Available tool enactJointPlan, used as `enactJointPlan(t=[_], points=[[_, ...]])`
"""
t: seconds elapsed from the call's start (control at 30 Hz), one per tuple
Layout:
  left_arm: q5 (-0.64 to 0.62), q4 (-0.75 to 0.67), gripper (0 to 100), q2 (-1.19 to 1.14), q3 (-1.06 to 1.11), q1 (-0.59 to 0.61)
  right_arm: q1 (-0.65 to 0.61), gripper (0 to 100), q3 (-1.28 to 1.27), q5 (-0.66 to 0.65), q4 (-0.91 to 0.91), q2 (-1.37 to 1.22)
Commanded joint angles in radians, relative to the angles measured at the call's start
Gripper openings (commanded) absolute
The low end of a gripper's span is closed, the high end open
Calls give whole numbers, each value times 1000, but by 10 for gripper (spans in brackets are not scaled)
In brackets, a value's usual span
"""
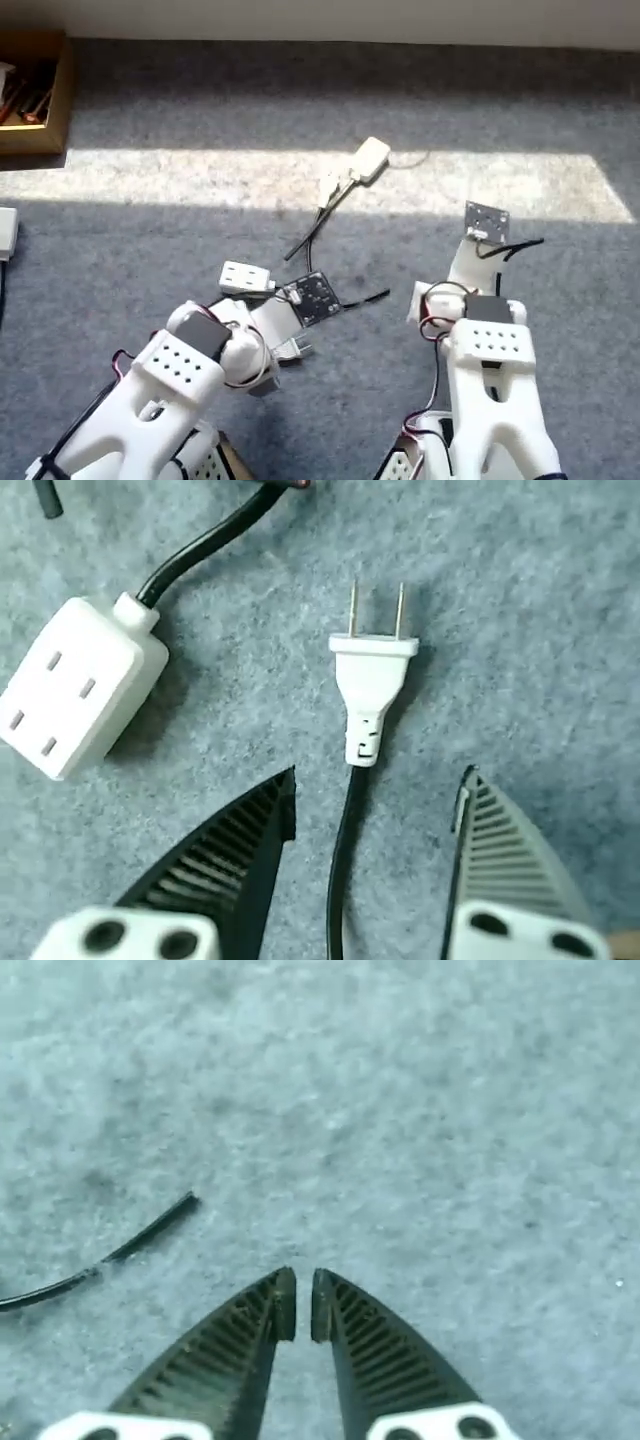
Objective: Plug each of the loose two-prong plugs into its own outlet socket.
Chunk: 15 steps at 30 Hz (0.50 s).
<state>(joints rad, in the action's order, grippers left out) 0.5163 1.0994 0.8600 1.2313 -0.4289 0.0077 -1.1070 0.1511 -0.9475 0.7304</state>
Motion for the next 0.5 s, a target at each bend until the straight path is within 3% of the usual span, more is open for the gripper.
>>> enactJointPlan(t=[0.0,0.17,0.47], points=[[2,-55,234,13,22,-48,93,40,59,11,-48,15],[2,-109,195,13,42,-48,200,40,50,11,-87,15],[2,-235,241,12,125,-50,206,40,50,11,-117,15]])
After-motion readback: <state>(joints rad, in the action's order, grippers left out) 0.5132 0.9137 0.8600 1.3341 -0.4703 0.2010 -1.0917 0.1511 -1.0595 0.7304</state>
